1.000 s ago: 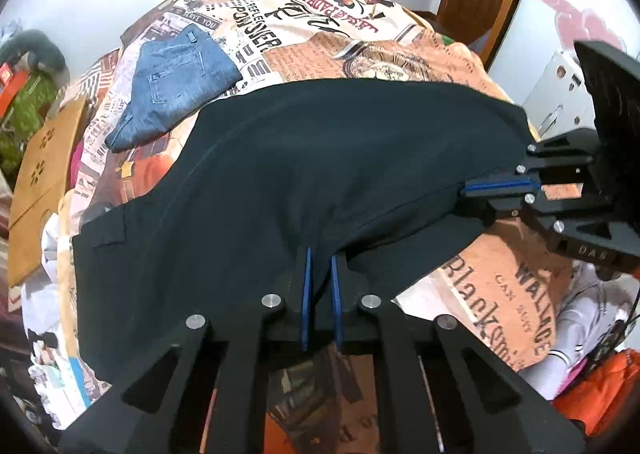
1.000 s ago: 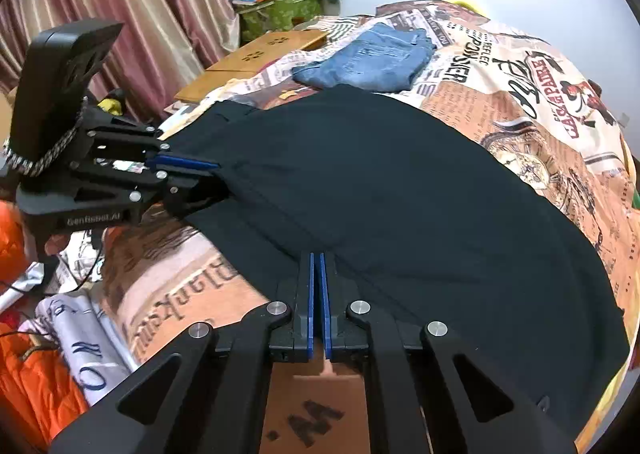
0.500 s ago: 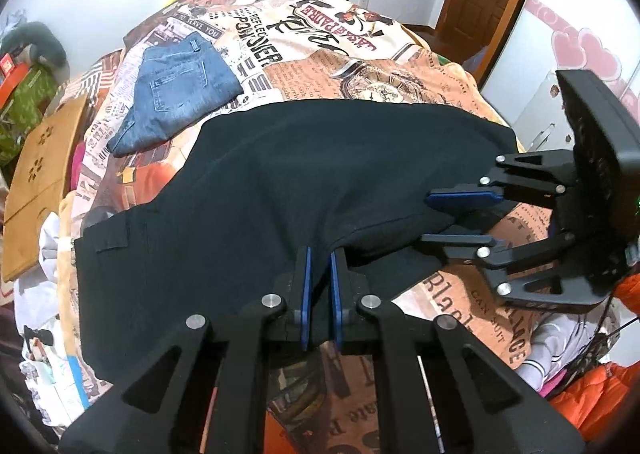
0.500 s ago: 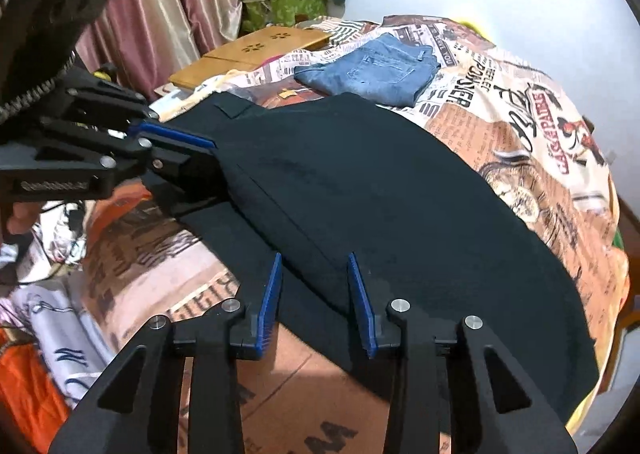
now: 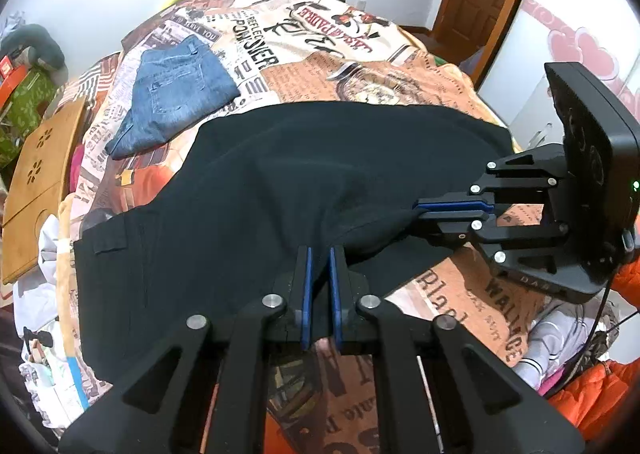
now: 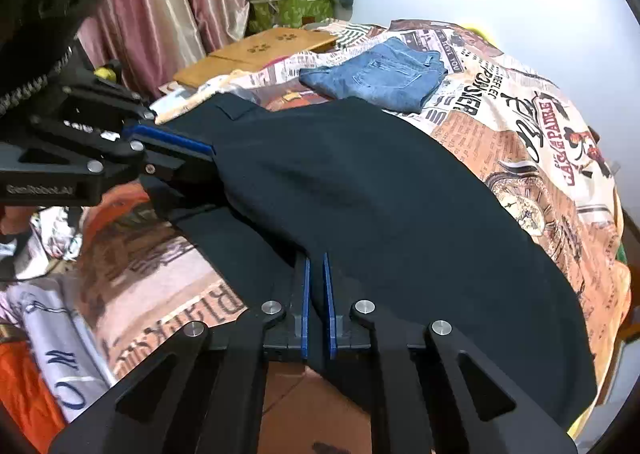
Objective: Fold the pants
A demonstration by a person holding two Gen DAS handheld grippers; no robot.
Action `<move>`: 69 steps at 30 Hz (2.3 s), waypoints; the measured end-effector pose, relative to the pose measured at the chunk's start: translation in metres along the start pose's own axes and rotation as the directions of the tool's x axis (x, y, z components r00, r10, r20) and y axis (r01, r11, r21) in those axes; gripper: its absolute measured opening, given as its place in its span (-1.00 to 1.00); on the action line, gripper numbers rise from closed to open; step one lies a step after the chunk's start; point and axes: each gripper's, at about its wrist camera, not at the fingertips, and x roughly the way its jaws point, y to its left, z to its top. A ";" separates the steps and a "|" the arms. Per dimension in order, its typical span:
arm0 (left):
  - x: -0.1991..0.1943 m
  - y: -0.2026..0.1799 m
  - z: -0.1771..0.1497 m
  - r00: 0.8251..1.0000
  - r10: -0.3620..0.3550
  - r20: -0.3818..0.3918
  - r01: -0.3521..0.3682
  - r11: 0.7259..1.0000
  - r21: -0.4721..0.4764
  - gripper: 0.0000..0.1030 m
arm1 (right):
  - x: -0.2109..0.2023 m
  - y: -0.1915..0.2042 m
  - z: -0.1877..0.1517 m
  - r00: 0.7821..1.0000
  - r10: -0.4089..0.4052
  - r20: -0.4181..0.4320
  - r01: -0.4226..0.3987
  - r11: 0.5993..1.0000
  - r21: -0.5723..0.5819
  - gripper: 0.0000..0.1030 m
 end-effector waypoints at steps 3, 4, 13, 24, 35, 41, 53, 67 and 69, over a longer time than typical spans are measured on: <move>-0.008 -0.004 -0.001 1.000 0.001 0.019 -0.001 1.000 0.020 -0.95 | -0.007 0.002 -0.002 0.999 0.033 0.000 -0.033 0.999 0.007 -0.93; -0.008 -0.005 -0.001 1.000 0.001 0.020 -0.002 1.000 0.023 -0.95 | -0.008 0.003 -0.002 0.999 0.041 -0.003 -0.041 0.999 0.004 -0.94; 0.003 -0.002 -0.012 0.995 0.103 -0.017 -0.102 0.994 0.022 -0.40 | -0.012 0.013 -0.009 1.000 0.018 0.002 -0.018 1.000 -0.015 -0.95; 0.026 -0.002 -0.017 0.989 0.140 -0.036 -0.138 0.989 0.057 0.13 | -0.001 0.007 -0.004 1.000 -0.008 -0.014 0.008 1.000 0.000 -0.29; 0.035 -0.010 -0.005 0.991 0.132 -0.023 -0.129 0.988 0.085 -0.59 | 0.015 0.010 0.008 1.000 -0.010 0.023 0.010 1.000 -0.016 -0.81; 0.026 -0.008 -0.006 0.996 0.084 -0.008 -0.083 0.994 0.069 -0.72 | 0.006 0.013 0.008 0.999 0.004 0.044 -0.003 1.000 -0.023 -0.88; 0.004 -0.015 -0.013 0.998 0.066 0.019 -0.067 0.995 0.075 -0.85 | -0.010 0.023 0.008 0.998 0.031 0.059 -0.029 0.999 -0.043 -0.91; 0.009 -0.015 -0.023 0.999 0.019 -0.036 -0.018 0.999 0.035 -0.81 | -0.008 0.007 -0.007 0.995 0.102 -0.016 -0.100 0.989 0.111 -0.67; 0.002 -0.011 -0.022 0.999 0.004 -0.037 -0.003 1.000 0.016 -0.69 | -0.017 0.000 -0.010 0.996 0.087 0.001 -0.087 0.987 0.134 -0.45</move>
